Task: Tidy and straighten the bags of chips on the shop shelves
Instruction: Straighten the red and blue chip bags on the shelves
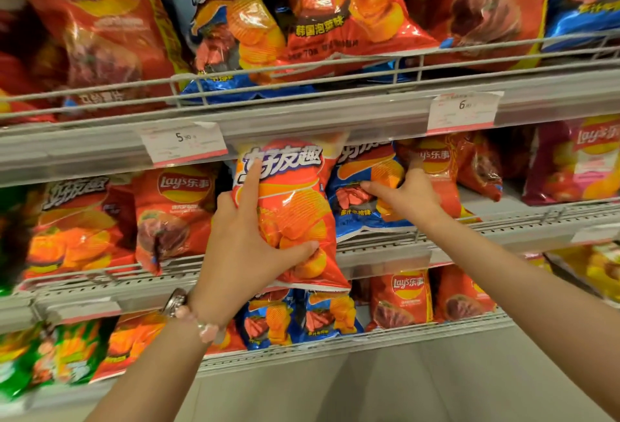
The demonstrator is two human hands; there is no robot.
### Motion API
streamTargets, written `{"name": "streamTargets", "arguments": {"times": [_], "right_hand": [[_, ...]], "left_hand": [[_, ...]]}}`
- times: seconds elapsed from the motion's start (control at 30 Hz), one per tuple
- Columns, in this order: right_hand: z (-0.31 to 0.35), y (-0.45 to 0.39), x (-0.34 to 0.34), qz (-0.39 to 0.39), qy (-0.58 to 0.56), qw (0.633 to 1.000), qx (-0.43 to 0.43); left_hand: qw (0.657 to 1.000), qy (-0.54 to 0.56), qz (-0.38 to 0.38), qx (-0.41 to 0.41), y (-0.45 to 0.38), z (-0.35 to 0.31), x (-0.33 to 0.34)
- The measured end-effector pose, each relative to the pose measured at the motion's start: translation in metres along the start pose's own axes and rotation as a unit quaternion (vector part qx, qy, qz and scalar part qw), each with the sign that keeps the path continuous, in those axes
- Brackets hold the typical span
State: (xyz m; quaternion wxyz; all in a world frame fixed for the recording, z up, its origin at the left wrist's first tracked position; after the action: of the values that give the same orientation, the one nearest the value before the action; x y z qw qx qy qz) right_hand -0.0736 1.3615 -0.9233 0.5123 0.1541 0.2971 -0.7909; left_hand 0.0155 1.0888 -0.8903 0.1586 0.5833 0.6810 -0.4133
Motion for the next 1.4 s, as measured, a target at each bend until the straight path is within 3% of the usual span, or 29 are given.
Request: {"name": "streamTargets", "arguments": {"times": [0.2, 0.27, 0.37, 0.43, 0.53, 0.7, 0.87, 0.93, 1.0, 1.07, 1.13, 1.23, 1.33, 1.4], "right_hand": [[0.03, 0.042, -0.009, -0.1, 0.013, 0.979, -0.179], [0.046, 0.069, -0.006, -0.076, -0.046, 0.961, -0.261], [0.067, 0.098, 0.015, 0.093, -0.2, 0.956, -0.193], [0.075, 0.107, 0.029, 0.185, -0.239, 0.944, -0.136], [0.08, 0.107, 0.038, 0.242, -0.272, 0.927, -0.091], [0.083, 0.105, 0.048, 0.257, -0.314, 0.912, -0.065], [0.081, 0.101, 0.05, 0.197, -0.35, 0.912, -0.077], [0.077, 0.098, 0.047, 0.19, -0.372, 0.906, -0.064], [0.072, 0.097, 0.046, 0.194, -0.381, 0.903, -0.053], [0.068, 0.096, 0.047, 0.189, -0.383, 0.903, -0.046], [0.067, 0.095, 0.048, 0.183, -0.381, 0.905, -0.052], [0.069, 0.096, 0.051, 0.181, -0.38, 0.905, -0.063], [0.073, 0.099, 0.055, 0.182, -0.358, 0.911, -0.091], [0.076, 0.101, 0.058, 0.182, -0.342, 0.916, -0.107]], "left_hand": [[0.999, 0.034, 0.015, -0.009, 0.01, 0.002, 0.009], [0.999, 0.044, 0.015, -0.012, 0.012, 0.003, 0.01], [0.998, 0.056, 0.006, -0.018, 0.011, 0.004, 0.01], [0.997, 0.073, 0.003, -0.025, 0.01, 0.005, 0.009], [0.995, 0.092, 0.017, -0.027, 0.008, 0.009, 0.008], [0.989, 0.134, 0.047, -0.035, 0.009, 0.013, 0.003], [0.978, 0.192, 0.082, 0.001, 0.023, 0.017, -0.004], [0.974, 0.222, 0.035, -0.005, 0.024, 0.033, -0.017], [0.974, 0.209, -0.073, -0.039, 0.019, 0.064, -0.034], [0.969, 0.149, -0.179, -0.083, 0.011, 0.099, -0.05], [0.964, 0.083, -0.226, -0.113, 0.003, 0.124, -0.061], [0.968, 0.078, -0.189, -0.146, -0.012, 0.147, -0.062], [0.957, 0.181, -0.092, -0.207, -0.029, 0.162, -0.056], [0.944, 0.228, -0.067, -0.229, -0.037, 0.168, -0.054]]}}
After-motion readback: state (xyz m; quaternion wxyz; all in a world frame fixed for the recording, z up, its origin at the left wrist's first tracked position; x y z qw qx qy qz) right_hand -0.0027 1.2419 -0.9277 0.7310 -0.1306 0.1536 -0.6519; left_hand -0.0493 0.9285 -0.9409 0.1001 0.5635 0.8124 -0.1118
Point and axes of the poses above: each hand's wrist, its own y-axis away from the middle knuckle, its own x-axis out of the palm, z = x × y, the point moved 4 cm from there along -y, towards the middle knuckle, and after that the axes turned 5 degrees about -x, right-handed, at the moved point
